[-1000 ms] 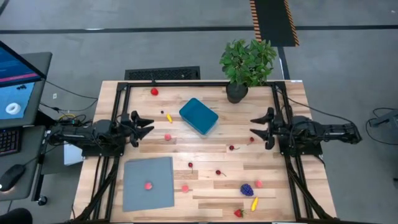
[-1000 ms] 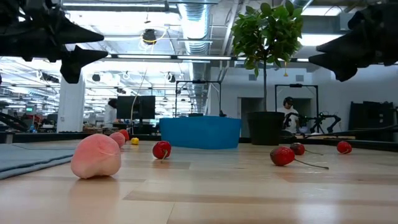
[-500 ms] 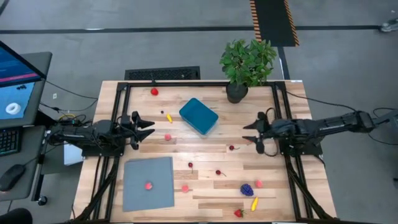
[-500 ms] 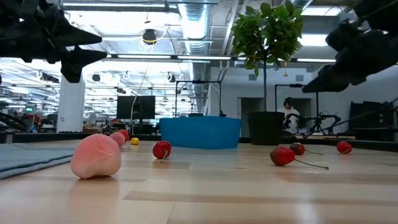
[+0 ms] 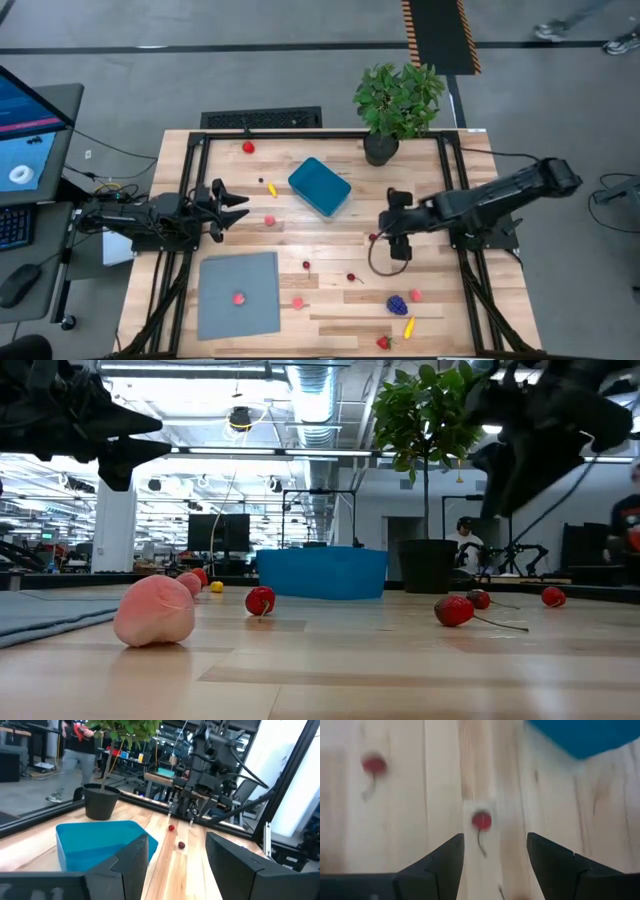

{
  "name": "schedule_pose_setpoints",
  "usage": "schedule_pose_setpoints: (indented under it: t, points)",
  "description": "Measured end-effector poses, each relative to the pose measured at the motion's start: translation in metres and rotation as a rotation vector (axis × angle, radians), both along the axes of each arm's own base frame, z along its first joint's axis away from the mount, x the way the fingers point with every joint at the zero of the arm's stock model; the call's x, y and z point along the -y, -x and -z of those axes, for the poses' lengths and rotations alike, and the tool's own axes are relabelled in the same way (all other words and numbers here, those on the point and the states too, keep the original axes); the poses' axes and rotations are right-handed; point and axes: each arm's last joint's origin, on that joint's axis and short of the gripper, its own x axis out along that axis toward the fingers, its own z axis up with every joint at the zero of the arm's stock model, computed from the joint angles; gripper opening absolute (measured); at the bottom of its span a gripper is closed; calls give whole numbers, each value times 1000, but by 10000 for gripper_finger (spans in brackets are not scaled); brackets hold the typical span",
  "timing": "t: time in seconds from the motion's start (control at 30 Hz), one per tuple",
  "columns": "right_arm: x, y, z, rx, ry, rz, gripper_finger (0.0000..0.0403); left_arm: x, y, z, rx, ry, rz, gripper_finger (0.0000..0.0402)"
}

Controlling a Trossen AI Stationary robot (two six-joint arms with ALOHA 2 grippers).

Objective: Pick and placing Produce into tupperware
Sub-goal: Put the cherry into the container

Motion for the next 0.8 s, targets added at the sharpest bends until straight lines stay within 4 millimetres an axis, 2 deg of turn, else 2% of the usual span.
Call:
schedule_pose_setpoints:
  t: [0.1,0.27,0.6,0.8]
  points:
    - [-6,-6,7,-191,83,-76,240,0,0,0,-1,-1,5,187]
    - [-9,-9,27,-407,214,-151,240,0,0,0,2,11,-12,187]
    - [-8,-21,65,-582,278,-185,240,0,0,0,5,29,-13,187]
    - [-4,-24,78,-643,282,-206,240,0,0,0,6,33,-8,187]
